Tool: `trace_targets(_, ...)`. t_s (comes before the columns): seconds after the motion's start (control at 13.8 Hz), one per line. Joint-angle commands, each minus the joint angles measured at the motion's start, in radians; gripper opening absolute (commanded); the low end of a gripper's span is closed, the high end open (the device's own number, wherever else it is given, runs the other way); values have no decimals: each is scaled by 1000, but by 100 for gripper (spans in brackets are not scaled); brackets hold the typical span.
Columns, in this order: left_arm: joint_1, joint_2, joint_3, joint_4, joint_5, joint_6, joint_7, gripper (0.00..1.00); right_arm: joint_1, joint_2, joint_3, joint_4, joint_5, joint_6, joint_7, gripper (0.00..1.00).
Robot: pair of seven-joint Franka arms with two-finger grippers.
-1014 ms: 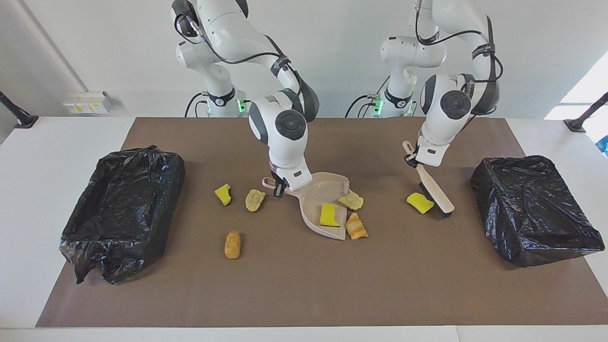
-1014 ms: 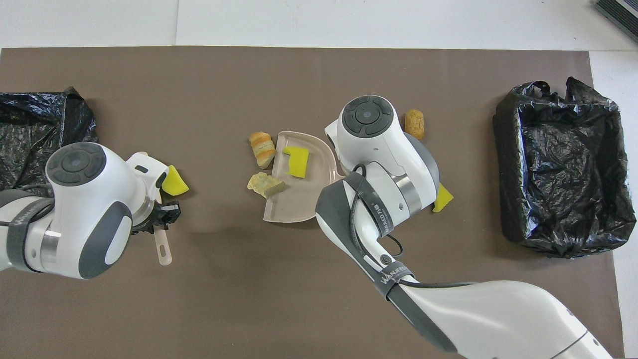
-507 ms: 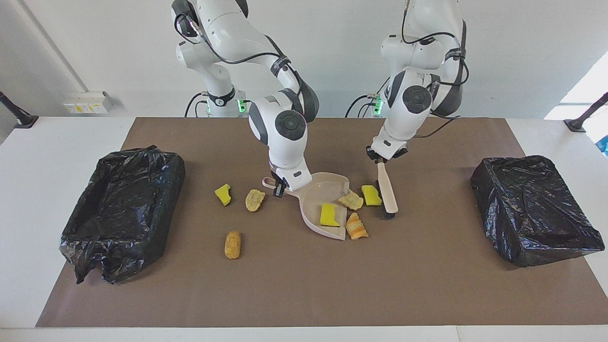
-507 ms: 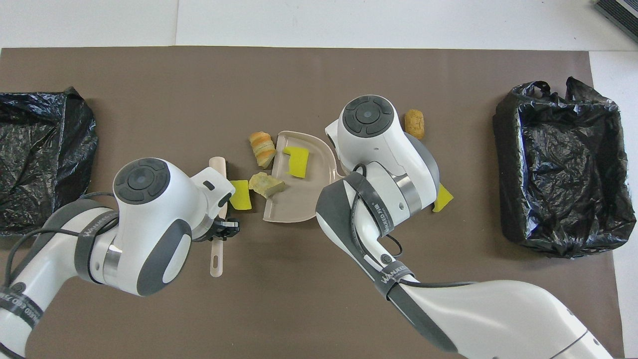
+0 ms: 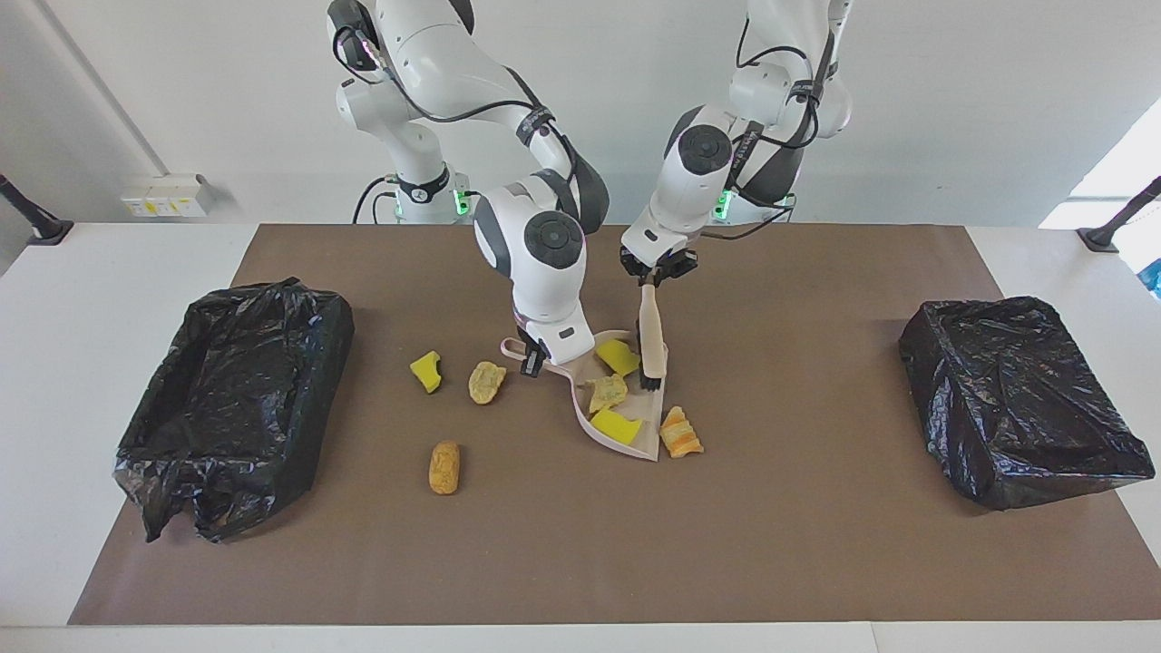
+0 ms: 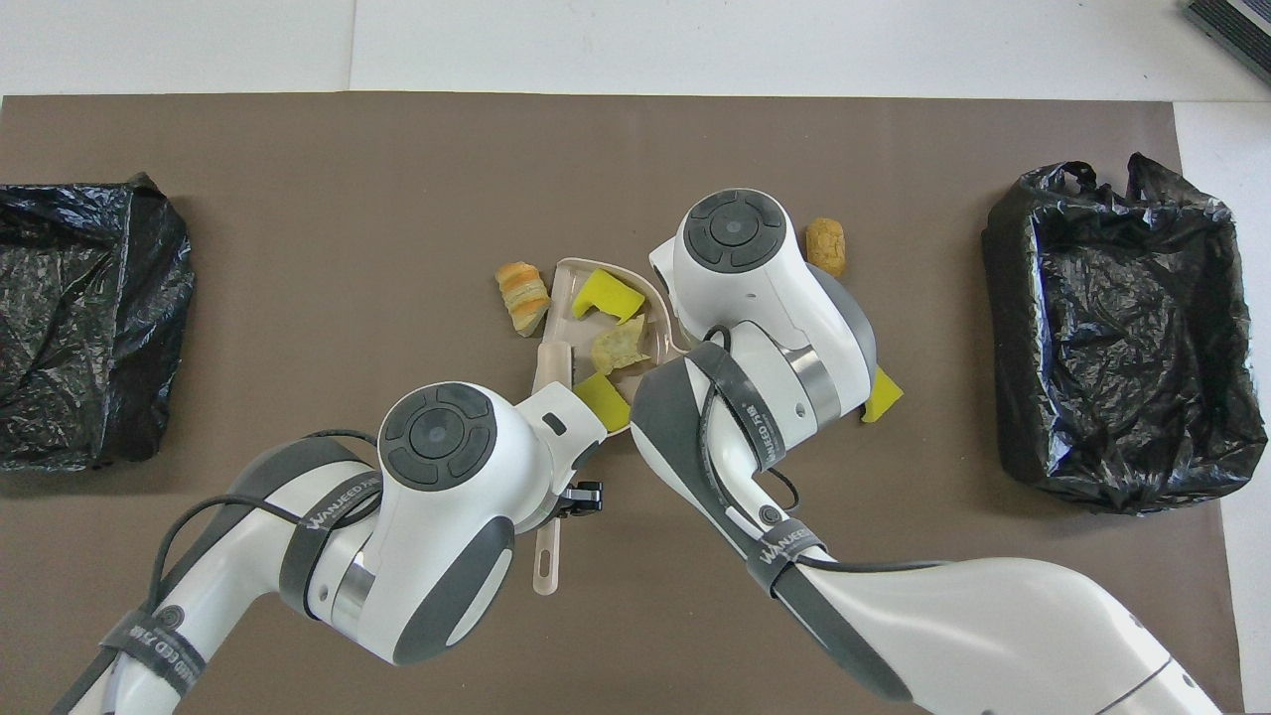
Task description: Sweep and dump trash in bin
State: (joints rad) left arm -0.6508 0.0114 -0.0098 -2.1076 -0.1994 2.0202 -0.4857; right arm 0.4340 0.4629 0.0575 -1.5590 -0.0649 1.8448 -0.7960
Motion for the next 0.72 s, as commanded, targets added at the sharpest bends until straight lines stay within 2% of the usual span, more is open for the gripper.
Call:
trace_targets(0.0,14,-4,27,35,35,-55,2,0,-14,-6,12,-6,10,-9,27,0)
trace_targets(0.14,57,-1,27,35,75,-48,16,0,-14,-6,12,-6,10,-9,27,0)
trace_targets(0.43,161,18,27,37,126,-9,180,0,-14,-6,12,-6,10,-6,29,0)
trace_targets(0.51,198,36,27,49,155,14,247,0,-14,-6,12,-7,10,-6,31,0)
trace_targets(0.65,220,123,27,119,189,17,295,0,-12,-6,12,-7,10,-1,50,0)
